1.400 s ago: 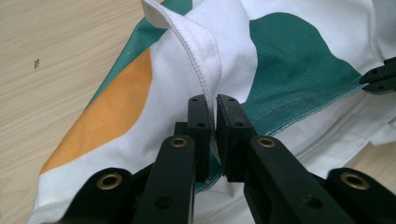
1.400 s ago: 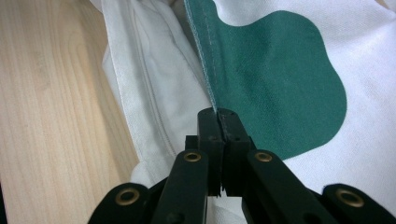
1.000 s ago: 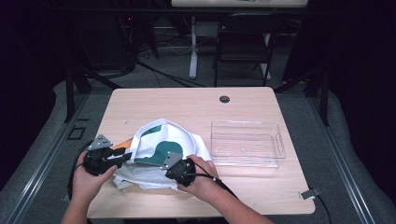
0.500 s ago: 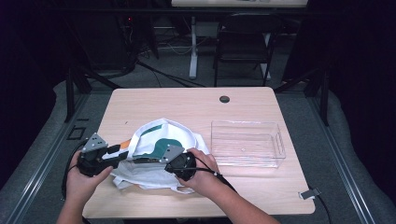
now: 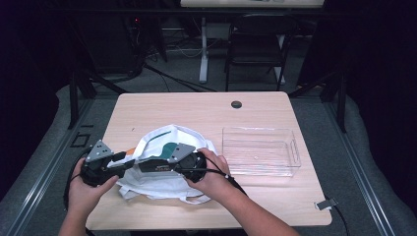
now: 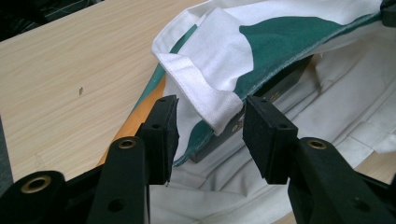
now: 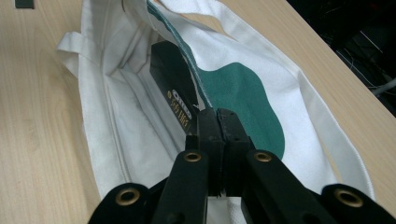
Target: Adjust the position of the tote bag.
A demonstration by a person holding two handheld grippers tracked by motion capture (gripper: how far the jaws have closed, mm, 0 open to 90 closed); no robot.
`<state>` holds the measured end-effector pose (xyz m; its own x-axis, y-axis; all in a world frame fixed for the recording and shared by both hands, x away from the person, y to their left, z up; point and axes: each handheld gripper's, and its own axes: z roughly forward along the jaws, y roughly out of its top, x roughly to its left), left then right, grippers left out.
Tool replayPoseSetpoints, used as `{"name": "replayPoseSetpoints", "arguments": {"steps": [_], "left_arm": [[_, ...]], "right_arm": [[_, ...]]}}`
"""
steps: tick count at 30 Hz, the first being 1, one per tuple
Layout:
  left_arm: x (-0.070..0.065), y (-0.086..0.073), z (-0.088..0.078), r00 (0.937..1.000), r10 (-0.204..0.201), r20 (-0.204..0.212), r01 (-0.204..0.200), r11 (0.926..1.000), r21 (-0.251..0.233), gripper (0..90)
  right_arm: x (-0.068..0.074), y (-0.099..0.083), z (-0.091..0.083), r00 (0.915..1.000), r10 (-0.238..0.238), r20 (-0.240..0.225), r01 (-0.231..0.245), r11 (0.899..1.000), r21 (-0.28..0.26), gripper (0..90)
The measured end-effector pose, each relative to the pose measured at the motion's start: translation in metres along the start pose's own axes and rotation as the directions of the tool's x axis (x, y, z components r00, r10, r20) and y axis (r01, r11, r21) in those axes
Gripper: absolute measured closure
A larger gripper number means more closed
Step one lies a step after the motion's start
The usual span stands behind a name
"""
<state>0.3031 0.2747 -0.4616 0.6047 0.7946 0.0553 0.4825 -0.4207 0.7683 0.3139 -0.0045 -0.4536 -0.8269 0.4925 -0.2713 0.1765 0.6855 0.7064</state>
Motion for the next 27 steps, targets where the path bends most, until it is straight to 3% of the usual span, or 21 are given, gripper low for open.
{"name": "replayPoseSetpoints", "arguments": {"steps": [18, 27], "left_arm": [[0.004, -0.006, 0.012, 0.9994, 0.029, -0.018, -0.028, 0.9990, 0.034, 53.7], [0.005, -0.009, 0.017, 0.9992, 0.022, -0.034, -0.021, 0.9992, 0.032, 60.5]], "right_arm": [[-0.007, 0.011, -0.003, 0.9998, 0.006, 0.021, -0.006, 1.000, -0.017, 89.6], [-0.010, 0.014, -0.003, 0.9992, 0.022, 0.032, -0.021, 0.999, -0.025, 89.6]]}}
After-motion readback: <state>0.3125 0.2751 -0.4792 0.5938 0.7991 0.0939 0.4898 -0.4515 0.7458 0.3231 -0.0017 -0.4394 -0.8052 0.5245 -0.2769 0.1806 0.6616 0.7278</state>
